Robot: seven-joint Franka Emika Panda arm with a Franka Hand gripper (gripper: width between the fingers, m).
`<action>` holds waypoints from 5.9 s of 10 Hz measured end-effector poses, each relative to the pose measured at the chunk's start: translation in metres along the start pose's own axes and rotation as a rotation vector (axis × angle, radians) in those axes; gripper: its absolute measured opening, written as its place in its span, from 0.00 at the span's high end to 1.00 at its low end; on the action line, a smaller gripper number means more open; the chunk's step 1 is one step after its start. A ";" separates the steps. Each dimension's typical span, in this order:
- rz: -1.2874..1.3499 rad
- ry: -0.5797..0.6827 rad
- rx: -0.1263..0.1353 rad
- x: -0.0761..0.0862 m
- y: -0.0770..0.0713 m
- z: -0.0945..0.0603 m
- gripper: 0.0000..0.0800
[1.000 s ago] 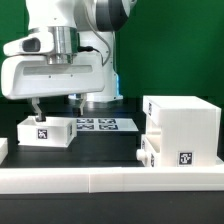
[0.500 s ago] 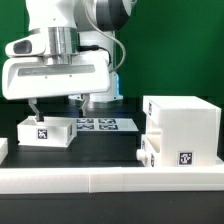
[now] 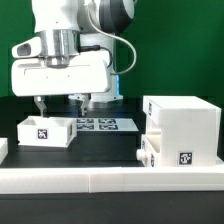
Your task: Assemble drawer
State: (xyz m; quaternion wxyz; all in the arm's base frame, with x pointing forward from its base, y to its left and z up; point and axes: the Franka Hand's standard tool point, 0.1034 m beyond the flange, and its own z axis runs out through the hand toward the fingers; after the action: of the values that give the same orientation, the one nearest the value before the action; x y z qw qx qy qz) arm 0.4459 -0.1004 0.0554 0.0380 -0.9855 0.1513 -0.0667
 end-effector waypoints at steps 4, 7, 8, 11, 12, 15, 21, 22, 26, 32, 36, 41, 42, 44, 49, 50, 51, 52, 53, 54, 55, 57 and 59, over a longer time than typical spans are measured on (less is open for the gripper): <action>-0.062 0.034 -0.041 -0.040 0.009 0.018 0.19; -0.080 0.020 -0.041 -0.046 0.008 0.031 0.19; -0.079 0.017 -0.041 -0.047 0.008 0.035 0.19; -0.079 0.000 -0.038 -0.053 0.007 0.044 0.19; -0.079 -0.001 -0.038 -0.054 0.007 0.044 0.36; -0.079 0.000 -0.038 -0.053 0.007 0.044 0.73; -0.091 0.006 -0.036 -0.049 0.001 0.043 0.95; -0.107 0.006 -0.032 -0.049 -0.007 0.043 0.95; -0.206 -0.023 0.005 -0.033 -0.063 0.030 0.95; -0.360 -0.038 0.032 -0.008 -0.083 0.021 0.95; -0.880 -0.079 0.036 0.005 -0.087 0.020 0.95; -1.197 -0.095 0.048 0.008 -0.087 0.022 0.95; -1.329 -0.092 0.046 0.012 -0.086 0.021 0.95; -1.486 -0.091 0.043 0.021 -0.086 0.018 0.95; -1.788 -0.103 0.036 0.027 -0.085 0.017 0.95; -1.781 -0.104 0.036 0.028 -0.085 0.017 0.95; -1.781 -0.130 0.053 0.030 -0.085 0.015 0.95; -1.781 -0.153 0.068 0.040 -0.089 0.012 0.95; -1.783 -0.138 0.059 0.050 -0.092 0.010 0.95; -1.784 -0.148 0.066 0.052 -0.094 0.009 0.95; -1.782 -0.174 0.082 0.054 -0.093 0.007 0.95; -1.781 -0.172 0.082 0.053 -0.093 0.009 0.95; -1.789 -0.171 0.087 0.054 -0.088 0.010 0.95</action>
Offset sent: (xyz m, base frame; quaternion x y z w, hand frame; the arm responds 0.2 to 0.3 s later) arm -0.0422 0.0080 -0.0260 -0.0385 0.0311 -0.0508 0.9975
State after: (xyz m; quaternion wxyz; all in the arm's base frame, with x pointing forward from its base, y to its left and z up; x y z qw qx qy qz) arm 0.5242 -0.0325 0.0607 0.0202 -0.7344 -0.6785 -0.0036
